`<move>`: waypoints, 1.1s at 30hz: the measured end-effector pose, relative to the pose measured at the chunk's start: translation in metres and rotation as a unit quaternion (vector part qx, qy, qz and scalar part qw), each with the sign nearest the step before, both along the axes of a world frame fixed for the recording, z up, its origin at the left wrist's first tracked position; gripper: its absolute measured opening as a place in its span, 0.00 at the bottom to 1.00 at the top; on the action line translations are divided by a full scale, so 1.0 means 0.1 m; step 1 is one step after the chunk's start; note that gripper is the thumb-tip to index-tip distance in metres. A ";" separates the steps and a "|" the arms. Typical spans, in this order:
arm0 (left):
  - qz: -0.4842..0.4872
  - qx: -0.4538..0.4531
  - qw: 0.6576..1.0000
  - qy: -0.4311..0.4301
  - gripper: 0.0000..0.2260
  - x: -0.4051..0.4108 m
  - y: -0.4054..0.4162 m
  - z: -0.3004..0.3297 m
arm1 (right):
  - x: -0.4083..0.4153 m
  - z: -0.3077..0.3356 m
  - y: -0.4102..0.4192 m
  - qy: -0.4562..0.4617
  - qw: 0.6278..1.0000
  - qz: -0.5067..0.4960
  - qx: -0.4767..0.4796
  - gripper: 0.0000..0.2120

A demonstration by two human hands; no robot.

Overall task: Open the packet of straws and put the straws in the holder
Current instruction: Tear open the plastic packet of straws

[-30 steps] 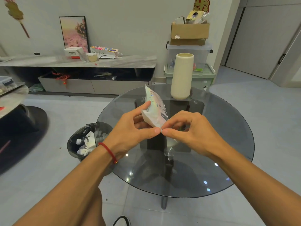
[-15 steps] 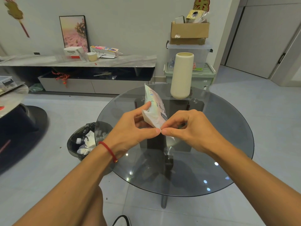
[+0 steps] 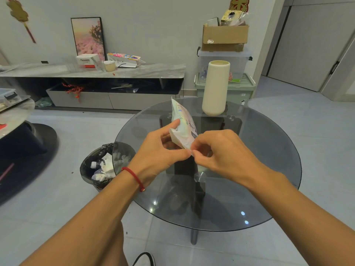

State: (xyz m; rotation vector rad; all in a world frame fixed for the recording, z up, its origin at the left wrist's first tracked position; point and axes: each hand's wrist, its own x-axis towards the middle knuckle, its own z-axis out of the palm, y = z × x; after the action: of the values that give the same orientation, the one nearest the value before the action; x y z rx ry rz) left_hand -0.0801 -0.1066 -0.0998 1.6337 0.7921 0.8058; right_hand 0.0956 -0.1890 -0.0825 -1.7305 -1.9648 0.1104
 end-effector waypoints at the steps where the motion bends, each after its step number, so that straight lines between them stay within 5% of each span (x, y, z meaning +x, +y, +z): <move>1: 0.013 -0.004 1.000 -0.012 0.39 0.03 -0.01 -0.01 | -0.04 0.00 0.01 -0.049 0.999 -0.001 0.005 0.06; 6: 0.097 -0.054 0.990 -0.086 0.36 0.17 -0.10 -0.07 | -0.20 -0.02 0.07 -0.105 0.994 -0.027 0.034 0.06; 9: 0.150 -0.112 0.977 -0.102 0.25 0.23 -0.14 -0.09 | -0.28 -0.06 0.10 -0.104 0.992 -0.041 0.051 0.06; 12: 0.164 -0.065 0.984 0.004 0.12 0.25 -0.14 -0.13 | -0.35 -0.11 0.15 -0.105 0.992 -0.037 0.056 0.11; 18: 0.155 -0.138 0.975 0.076 0.14 0.12 -0.13 -0.13 | -0.47 -0.17 0.19 -0.140 0.989 -0.043 0.017 0.10; 33: 0.088 0.129 0.982 0.104 0.08 -0.27 -0.01 0.10 | -0.32 0.01 0.19 0.150 0.980 -0.101 0.078 0.06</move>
State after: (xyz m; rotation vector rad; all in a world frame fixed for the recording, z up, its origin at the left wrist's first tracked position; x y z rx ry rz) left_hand -0.1073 -0.1077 -0.0901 1.9220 1.0244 0.9000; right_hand 0.0635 -0.1696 -0.0812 -1.6891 -1.5343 0.1322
